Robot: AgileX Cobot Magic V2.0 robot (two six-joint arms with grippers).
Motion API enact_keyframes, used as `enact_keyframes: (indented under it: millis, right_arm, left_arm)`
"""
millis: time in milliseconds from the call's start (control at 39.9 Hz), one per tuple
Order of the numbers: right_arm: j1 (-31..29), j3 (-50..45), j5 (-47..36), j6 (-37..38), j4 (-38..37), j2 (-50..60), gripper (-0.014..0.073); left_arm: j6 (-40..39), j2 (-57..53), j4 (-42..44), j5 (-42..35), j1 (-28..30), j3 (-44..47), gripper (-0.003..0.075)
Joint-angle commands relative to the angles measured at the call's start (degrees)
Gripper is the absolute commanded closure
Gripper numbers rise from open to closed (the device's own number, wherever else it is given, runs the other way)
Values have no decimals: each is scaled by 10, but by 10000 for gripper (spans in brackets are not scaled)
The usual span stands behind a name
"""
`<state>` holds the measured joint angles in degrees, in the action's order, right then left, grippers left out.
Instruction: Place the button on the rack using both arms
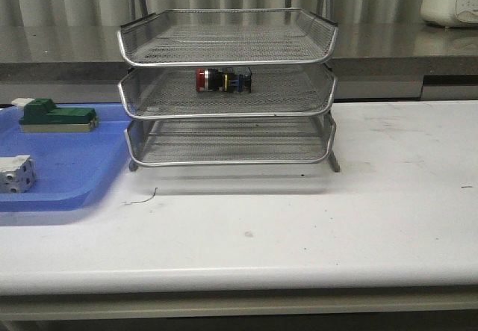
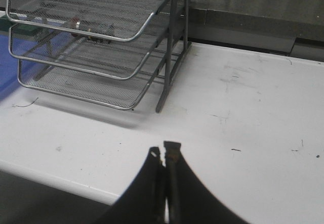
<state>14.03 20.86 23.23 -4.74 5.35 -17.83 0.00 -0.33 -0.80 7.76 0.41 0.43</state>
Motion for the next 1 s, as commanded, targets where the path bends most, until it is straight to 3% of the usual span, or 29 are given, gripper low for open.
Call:
enact_keyframes:
  millis: [0, 276, 526, 726, 977]
  right_arm:
    - [-3, 13, -46, 3, 1, -4, 653]
    - [-3, 9, -54, 0, -1, -4, 653]
    - [-11, -127, -225, -41, -8, 60, 653]
    - [-57, -213, -222, -41, -8, 151, 653]
    - [-111, -223, -176, -41, -8, 193, 653]
  left_arm:
    - [-4, -13, 2, -51, 1, 6, 739]
    - [-4, -13, 2, -51, 1, 6, 739]
    - [-4, -13, 2, -51, 1, 6, 739]
    - [-4, -13, 2, -51, 1, 6, 739]
    - [-4, -13, 2, -51, 1, 6, 739]
